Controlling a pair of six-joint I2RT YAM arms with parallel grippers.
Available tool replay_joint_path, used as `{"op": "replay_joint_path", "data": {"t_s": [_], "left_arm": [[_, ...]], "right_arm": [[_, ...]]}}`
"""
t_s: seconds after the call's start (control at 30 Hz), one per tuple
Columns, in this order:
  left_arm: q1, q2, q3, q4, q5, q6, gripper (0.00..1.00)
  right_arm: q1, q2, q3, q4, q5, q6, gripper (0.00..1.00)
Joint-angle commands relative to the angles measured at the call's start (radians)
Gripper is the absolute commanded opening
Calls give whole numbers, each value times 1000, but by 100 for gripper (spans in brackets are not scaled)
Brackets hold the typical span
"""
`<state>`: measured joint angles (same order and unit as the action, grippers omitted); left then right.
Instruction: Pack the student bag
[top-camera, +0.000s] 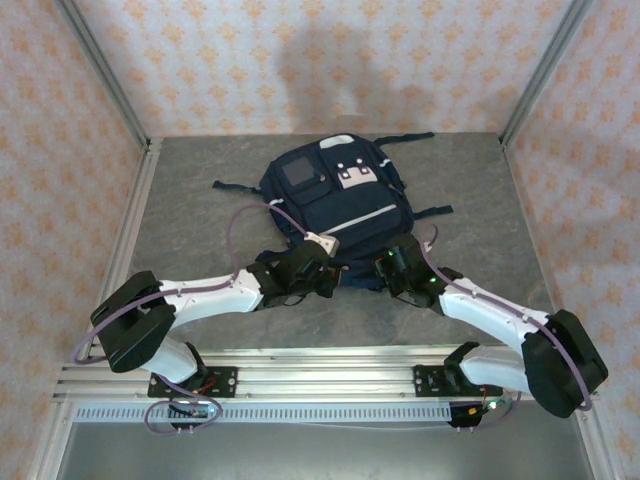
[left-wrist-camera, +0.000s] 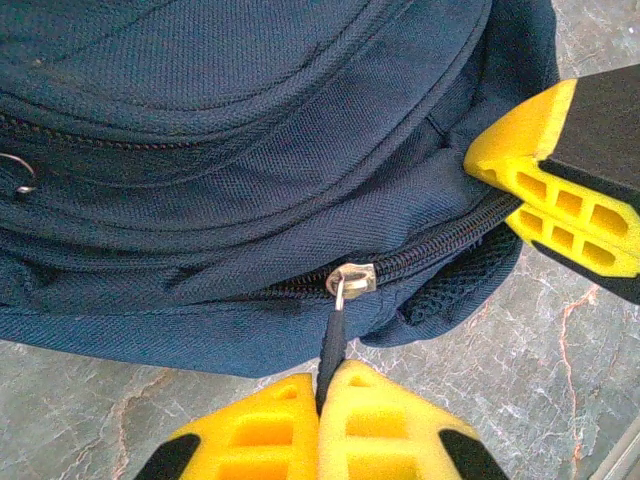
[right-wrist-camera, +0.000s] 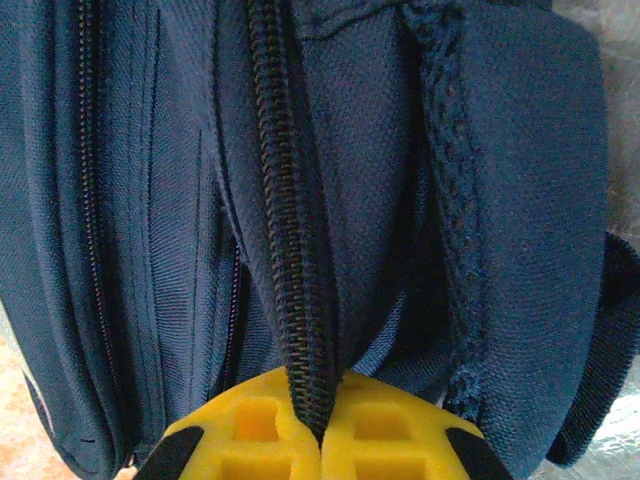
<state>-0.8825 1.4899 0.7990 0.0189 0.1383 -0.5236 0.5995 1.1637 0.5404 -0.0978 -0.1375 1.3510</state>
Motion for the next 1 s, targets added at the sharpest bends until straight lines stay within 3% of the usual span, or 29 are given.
{"op": "replay_joint_path", "data": {"t_s": [0.0, 0.53, 0.97], "left_arm": [[24, -11, -9, -55, -48, -2, 0], [73, -16, -56, -88, -139, -52, 0], [226, 2, -54, -88, -184, -48, 0]], "right_arm": [[-26, -24, 0, -53, 105, -31, 0], [-33, -95, -10, -103, 129, -58, 0], [-36, -118, -30, -97, 121, -79, 0]]}}
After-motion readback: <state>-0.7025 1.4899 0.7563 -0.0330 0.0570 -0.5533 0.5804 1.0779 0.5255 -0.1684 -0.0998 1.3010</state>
